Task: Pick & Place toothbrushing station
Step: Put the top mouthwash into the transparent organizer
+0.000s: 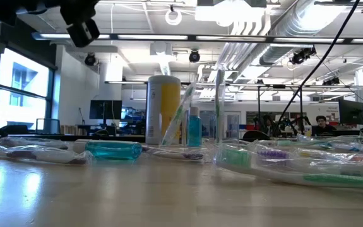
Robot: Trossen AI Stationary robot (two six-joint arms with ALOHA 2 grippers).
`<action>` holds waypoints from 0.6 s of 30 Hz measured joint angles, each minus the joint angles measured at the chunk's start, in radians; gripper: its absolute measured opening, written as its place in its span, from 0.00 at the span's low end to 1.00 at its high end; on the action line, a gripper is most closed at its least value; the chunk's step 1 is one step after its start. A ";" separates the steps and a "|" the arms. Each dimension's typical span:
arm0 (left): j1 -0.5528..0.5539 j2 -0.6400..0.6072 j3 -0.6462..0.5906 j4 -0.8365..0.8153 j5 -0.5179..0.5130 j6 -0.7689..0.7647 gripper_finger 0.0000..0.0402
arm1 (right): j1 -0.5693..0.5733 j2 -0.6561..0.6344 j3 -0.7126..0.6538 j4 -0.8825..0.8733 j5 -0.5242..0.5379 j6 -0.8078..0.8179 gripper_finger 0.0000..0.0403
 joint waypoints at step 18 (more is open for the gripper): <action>0.001 0.249 0.211 -0.107 0.023 -0.001 0.46 | -0.068 0.001 -0.102 0.337 -0.158 -0.244 0.22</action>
